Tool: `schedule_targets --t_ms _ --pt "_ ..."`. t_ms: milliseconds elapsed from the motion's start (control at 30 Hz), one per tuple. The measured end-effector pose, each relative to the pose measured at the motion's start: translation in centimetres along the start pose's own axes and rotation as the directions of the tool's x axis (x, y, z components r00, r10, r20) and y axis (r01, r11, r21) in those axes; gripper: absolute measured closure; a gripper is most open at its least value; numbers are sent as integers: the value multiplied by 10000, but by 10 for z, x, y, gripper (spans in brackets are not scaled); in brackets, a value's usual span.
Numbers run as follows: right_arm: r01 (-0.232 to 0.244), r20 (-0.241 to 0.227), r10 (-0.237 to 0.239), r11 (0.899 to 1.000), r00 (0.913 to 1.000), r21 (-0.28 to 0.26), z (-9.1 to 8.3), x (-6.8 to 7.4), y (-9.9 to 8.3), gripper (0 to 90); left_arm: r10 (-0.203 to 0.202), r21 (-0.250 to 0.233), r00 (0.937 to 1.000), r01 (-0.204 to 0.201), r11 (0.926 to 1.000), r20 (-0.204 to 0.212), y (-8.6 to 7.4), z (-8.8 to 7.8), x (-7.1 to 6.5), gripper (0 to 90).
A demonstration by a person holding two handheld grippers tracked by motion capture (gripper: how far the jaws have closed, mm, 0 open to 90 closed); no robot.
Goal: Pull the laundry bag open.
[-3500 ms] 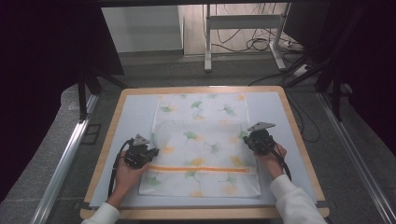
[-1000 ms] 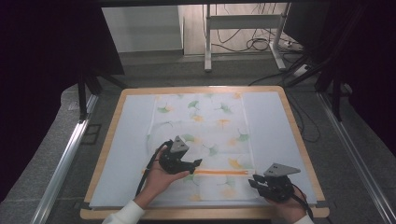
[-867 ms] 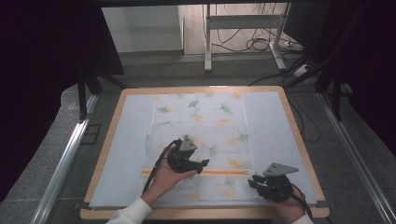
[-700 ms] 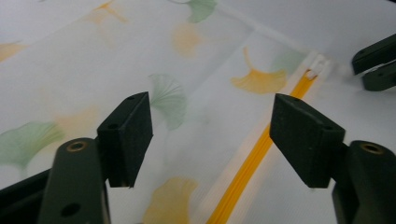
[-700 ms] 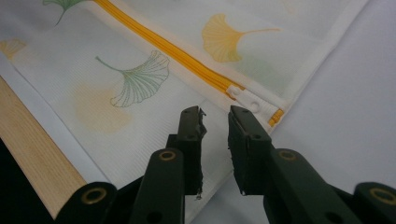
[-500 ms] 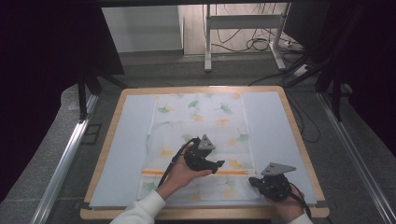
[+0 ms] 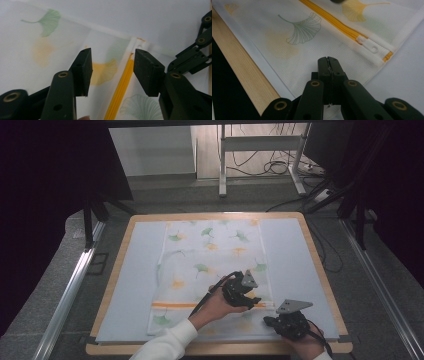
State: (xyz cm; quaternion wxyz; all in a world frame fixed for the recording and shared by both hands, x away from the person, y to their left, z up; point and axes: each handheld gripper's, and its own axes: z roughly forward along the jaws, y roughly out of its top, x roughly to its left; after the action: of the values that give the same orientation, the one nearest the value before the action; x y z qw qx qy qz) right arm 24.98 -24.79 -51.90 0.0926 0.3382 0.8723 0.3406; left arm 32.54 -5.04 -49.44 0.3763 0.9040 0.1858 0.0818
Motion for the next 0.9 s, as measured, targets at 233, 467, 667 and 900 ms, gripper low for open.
schedule_targets --t_ms 233,467,667,900 --pt "-91 -108 91 10000 9999 -17 0 -4 0 895 392 150 9984 -398 9991 403 7 10 -3 560" --pt "-122 -145 122 9999 9998 -11 0 -5 0 895 615 284 9941 -643 9975 888 12 21 -6 652" --pt "-141 -145 141 9999 9998 -5 -1 -5 -2 896 936 526 9912 -988 9937 938 15 30 -10 681" --pt "-174 -139 175 9998 9998 9 -2 -4 -3 895 1040 689 9867 -1132 9912 1249 14 40 -9 689"
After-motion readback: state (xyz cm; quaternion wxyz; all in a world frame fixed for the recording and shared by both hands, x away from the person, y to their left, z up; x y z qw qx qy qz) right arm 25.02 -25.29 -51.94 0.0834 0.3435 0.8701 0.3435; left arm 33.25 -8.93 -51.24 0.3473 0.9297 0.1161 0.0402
